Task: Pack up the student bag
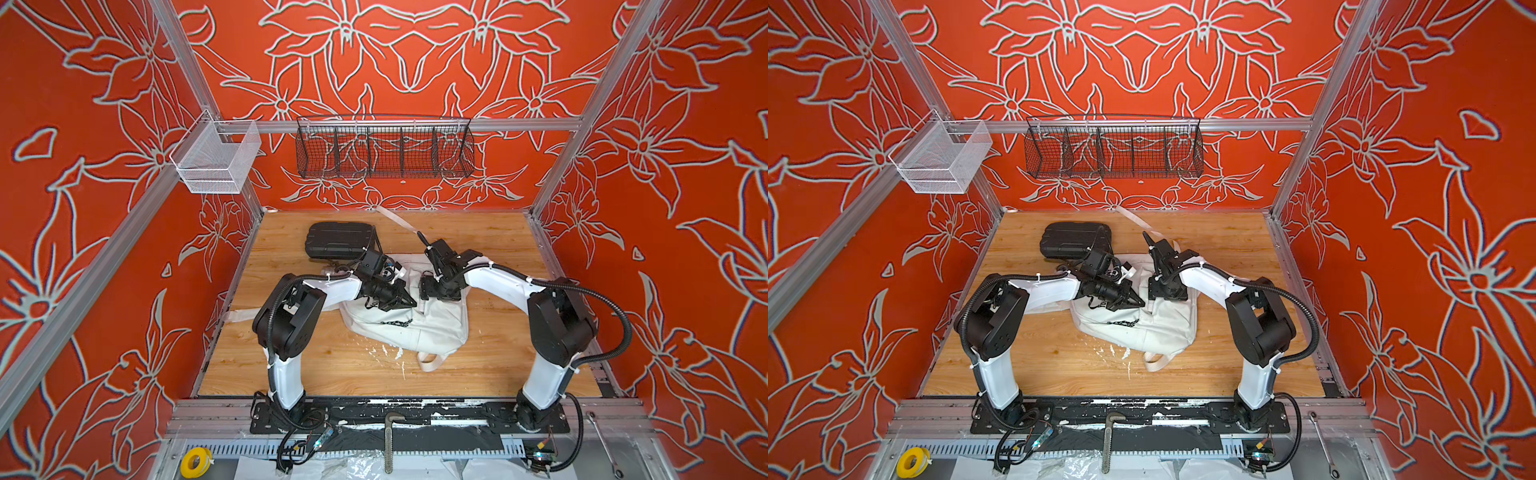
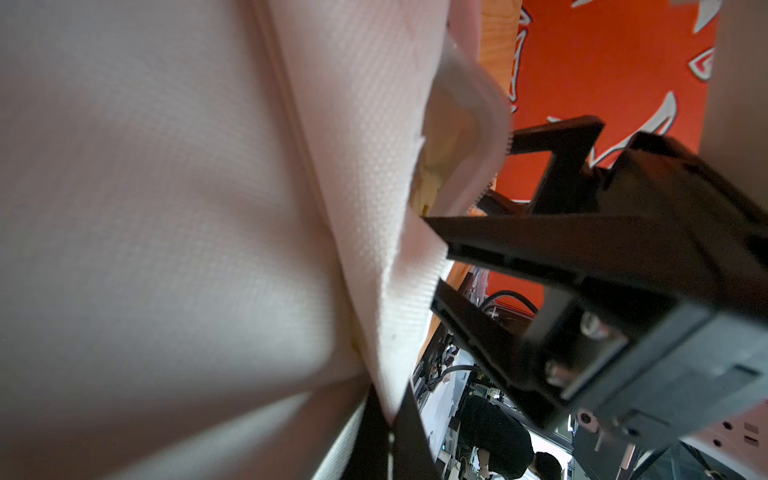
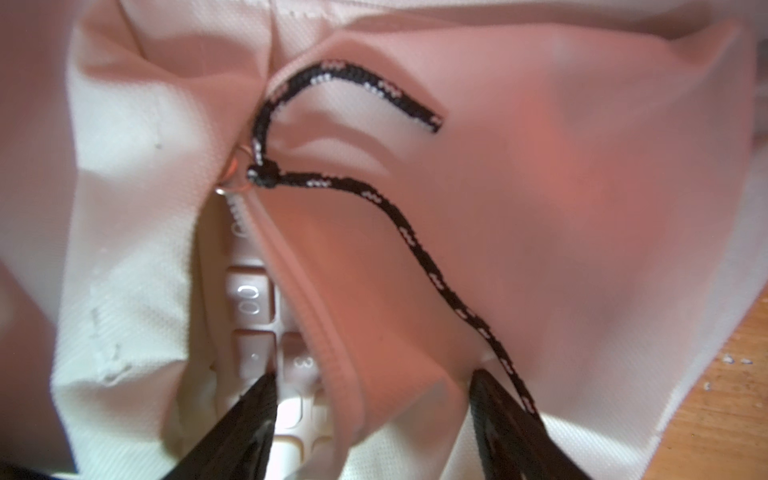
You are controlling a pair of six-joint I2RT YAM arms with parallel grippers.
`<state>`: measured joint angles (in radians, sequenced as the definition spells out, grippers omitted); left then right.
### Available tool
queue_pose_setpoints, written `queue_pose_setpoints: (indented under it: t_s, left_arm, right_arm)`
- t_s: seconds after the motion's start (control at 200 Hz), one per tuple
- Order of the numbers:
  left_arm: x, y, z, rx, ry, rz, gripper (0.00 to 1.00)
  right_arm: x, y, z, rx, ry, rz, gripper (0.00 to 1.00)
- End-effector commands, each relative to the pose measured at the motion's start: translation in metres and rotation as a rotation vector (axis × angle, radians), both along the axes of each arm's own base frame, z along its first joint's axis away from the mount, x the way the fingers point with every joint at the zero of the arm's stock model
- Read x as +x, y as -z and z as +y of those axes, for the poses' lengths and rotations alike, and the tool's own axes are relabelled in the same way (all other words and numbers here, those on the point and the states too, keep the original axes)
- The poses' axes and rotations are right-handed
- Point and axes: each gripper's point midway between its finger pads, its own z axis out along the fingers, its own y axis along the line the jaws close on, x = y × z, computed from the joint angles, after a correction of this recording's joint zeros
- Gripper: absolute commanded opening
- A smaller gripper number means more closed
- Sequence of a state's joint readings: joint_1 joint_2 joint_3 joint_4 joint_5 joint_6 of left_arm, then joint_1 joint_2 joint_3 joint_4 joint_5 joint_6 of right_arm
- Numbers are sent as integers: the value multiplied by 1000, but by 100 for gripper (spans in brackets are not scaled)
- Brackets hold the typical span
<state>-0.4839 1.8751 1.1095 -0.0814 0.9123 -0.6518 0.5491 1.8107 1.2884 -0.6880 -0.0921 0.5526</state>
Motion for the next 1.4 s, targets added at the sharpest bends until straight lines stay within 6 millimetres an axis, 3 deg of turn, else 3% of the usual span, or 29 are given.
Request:
queue_pose_setpoints:
  t_s: [0.0,0.09,0.155,0.29,0.42,0.515,0.611,0.716,0.856,0.956,1.016,1.071,1.126,1.281,1.396]
  left_arm:
    - [-6,-83,-25,-308,173,-163,0]
    - [-5,-80,-27,-326,171,-155,0]
    - [-2,-67,-28,-314,157,-128,0]
    - [-1,-29,-29,-226,133,-80,0]
    - [-2,-14,-27,-140,113,-97,24]
    - [-4,-17,-27,-106,122,-123,37]
    - [-1,-33,-22,-75,108,-195,48]
    - [5,-56,-16,-26,94,-292,51]
    - [13,-85,-11,-14,70,-370,56]
    - [23,-105,-7,-23,43,-400,58]
    - [30,-106,-5,9,23,-403,60]
    - [35,-97,-2,61,22,-382,60]
    - [37,-82,-1,108,34,-339,59]
    - [34,-35,0,144,24,-226,54]
    - [37,-16,-1,157,13,-182,55]
  right_arm:
    - [-33,46,-9,-41,7,154,76]
    - [-24,27,16,117,-31,79,76]
    - [-22,15,29,204,-64,52,75]
    - [-20,-11,24,200,-81,-23,75]
    - [-19,-44,14,221,-92,-114,75]
    - [-17,-71,13,255,-116,-191,75]
    - [-11,-95,10,273,-128,-268,74]
    - [-2,-109,1,276,-117,-304,73]
    - [11,-97,-31,152,-51,-253,68]
    - [16,-81,-45,75,-37,-217,59]
    - [17,-69,-44,61,-45,-183,48]
    - [14,-56,-39,66,-52,-141,34]
    - [10,-42,-34,60,-61,-106,29]
    - [1,-18,-12,52,-110,-63,28]
    - [-5,2,-5,48,-131,-19,28]
